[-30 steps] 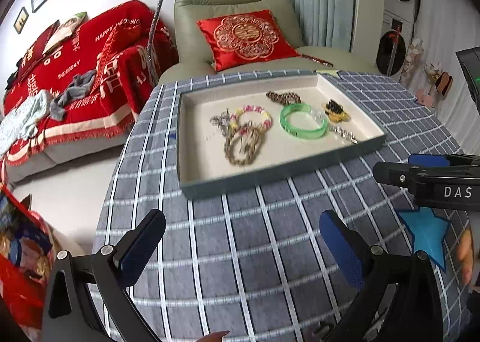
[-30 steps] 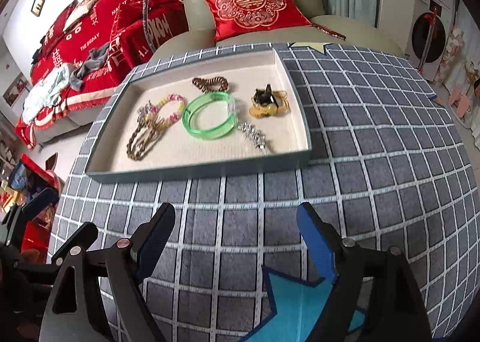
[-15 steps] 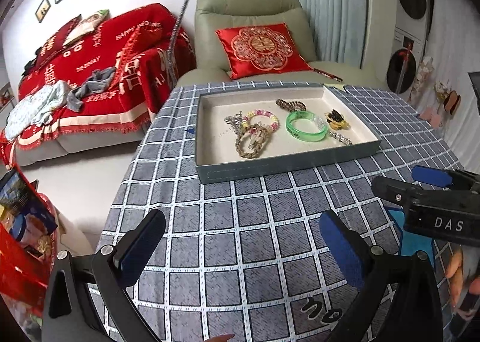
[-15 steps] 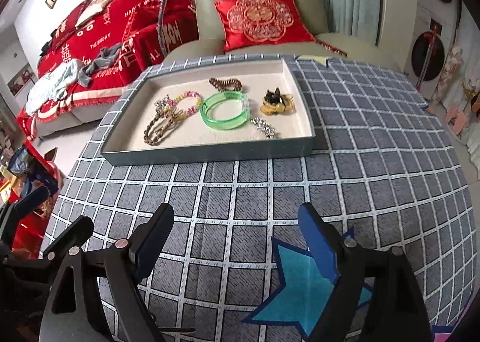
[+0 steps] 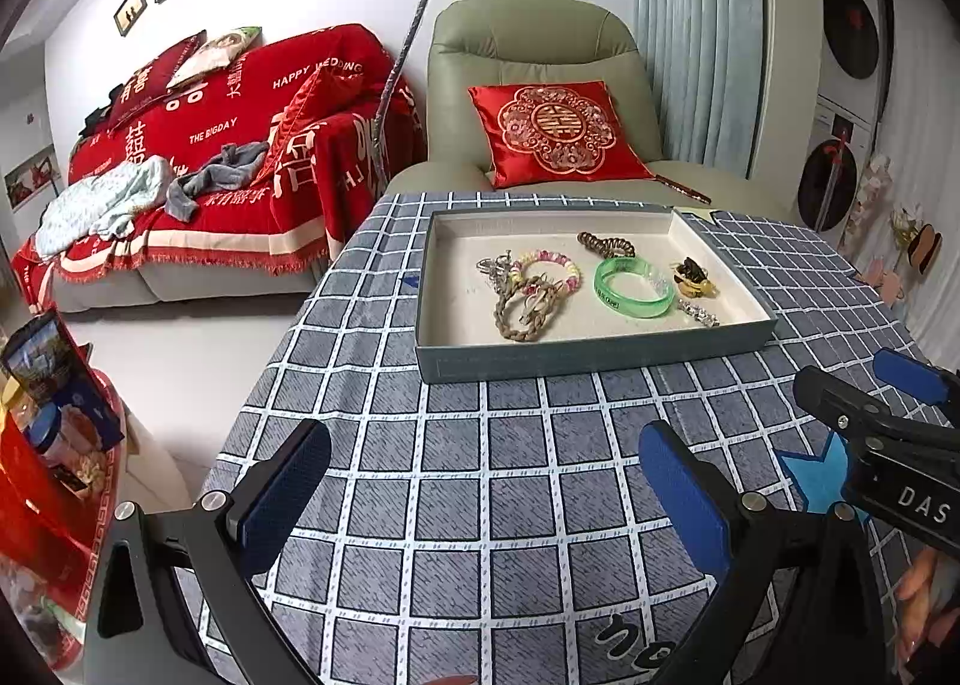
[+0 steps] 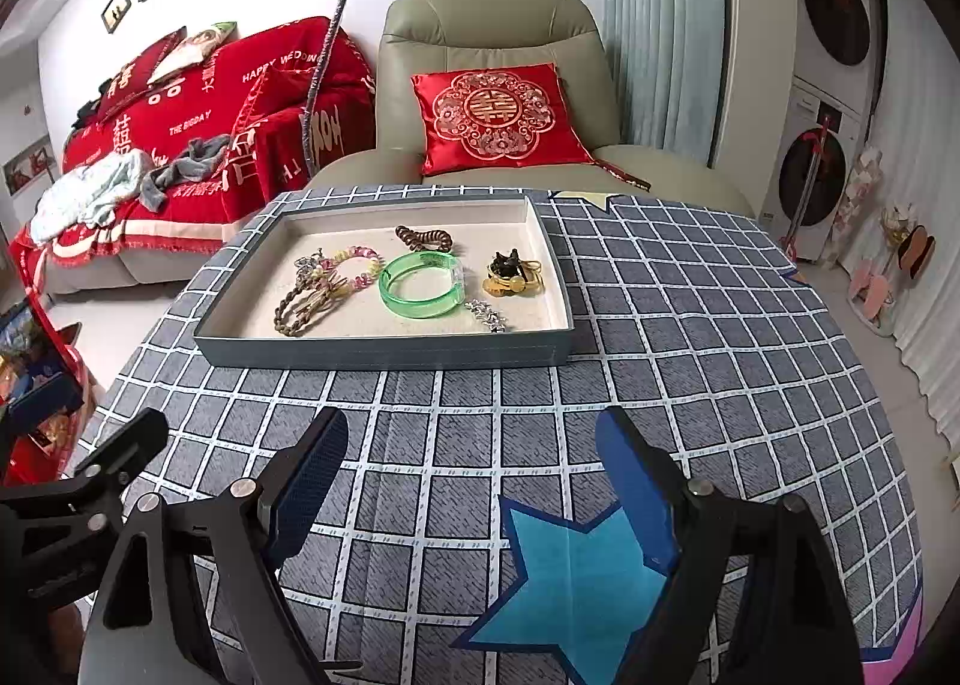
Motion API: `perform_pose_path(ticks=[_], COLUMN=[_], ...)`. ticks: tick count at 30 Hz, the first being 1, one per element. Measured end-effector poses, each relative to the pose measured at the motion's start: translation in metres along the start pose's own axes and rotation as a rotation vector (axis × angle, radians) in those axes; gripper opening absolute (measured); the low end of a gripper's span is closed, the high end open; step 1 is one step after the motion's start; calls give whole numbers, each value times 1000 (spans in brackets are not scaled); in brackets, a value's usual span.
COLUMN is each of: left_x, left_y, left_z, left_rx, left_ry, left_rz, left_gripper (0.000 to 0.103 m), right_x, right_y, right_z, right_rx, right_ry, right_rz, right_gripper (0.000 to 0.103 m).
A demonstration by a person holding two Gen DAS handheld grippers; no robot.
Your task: Organize jewelry
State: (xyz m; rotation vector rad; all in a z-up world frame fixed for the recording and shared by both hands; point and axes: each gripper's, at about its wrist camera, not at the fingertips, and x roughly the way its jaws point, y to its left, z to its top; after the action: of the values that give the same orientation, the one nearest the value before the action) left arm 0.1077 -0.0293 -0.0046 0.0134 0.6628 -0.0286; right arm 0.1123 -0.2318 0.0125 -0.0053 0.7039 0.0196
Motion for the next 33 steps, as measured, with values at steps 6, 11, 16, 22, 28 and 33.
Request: perform_pose_path(ticks=[6,11,16,22,28,33], left_x=[2,3,4,4,6,6], left_y=[-3,-2,-1,-1,-3,-3], left_z=[-2,-3,-3,-3,-4,-4], left_rx=[10,4,1,4,4,5], left_ry=[1,10,13,12,15,15], left_rz=[11,9,11,8,5,4], left_gripper=[103,103,103,103,103,103], right_x=[-1,0,2,4,3,5], right_y=[1,2,4,6,7,8], right_z=[-1,-1,0,1,1,1], right_rx=[-8,-11,-16,-18,-19,-19], right_ry=[-1,6,11,14,14,15], right_rz=[-5,-5,-4,-1,-1,2], right_gripper=[87,87,87,87,87,87])
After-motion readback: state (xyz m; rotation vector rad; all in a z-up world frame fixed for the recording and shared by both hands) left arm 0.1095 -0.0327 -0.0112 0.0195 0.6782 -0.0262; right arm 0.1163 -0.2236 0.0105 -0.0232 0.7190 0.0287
